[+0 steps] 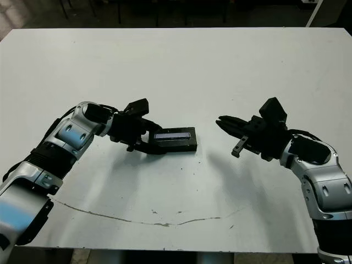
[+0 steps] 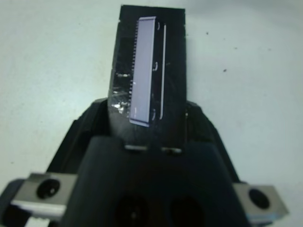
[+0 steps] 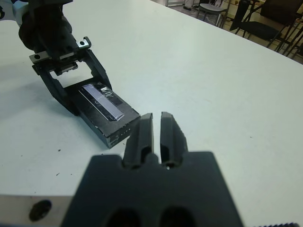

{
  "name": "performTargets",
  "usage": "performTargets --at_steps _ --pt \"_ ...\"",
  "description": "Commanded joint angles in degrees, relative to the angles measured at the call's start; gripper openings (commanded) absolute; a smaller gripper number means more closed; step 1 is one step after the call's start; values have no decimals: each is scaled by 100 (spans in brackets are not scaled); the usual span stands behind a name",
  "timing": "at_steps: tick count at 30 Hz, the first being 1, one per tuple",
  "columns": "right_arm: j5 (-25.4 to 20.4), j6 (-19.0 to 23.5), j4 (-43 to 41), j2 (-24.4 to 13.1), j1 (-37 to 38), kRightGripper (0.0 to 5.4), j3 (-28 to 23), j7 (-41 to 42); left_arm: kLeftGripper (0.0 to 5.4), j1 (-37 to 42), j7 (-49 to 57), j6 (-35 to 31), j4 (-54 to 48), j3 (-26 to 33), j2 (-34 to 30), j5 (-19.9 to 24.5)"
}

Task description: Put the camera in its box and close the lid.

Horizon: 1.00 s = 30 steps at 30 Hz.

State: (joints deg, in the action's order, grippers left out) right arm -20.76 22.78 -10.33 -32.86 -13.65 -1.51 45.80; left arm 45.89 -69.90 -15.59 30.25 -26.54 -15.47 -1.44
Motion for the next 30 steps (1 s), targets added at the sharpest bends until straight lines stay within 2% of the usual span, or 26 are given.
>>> performTargets --at_steps 1,5,9,13,17,20,28,30 --pt "2 44 49 -8 75 0 35 15 277 -233 -62 -235 7 -734 580 -344" --pt "29 28 59 -1 59 0 66 7 277 -82 -258 -294 -56 -877 539 -483" --pt "3 26 95 19 50 0 72 19 277 -19 -446 -429 -36 -860 501 -440" --pt "14 286 -80 -39 62 0 74 -97 277 17 -505 -530 10 -847 443 -462" --pt "61 33 -45 -25 115 0 47 -34 349 -23 -511 -101 -54 -879 235 -583" --pt "47 181 -125 -75 118 0 51 -79 402 -122 -506 242 104 -822 119 -566" --pt "25 107 -105 -60 146 0 36 -47 539 -502 -324 890 244 -588 -343 -531" --pt "4 131 -93 -53 145 0 34 -39 539 -608 -300 902 277 -499 -496 -469"
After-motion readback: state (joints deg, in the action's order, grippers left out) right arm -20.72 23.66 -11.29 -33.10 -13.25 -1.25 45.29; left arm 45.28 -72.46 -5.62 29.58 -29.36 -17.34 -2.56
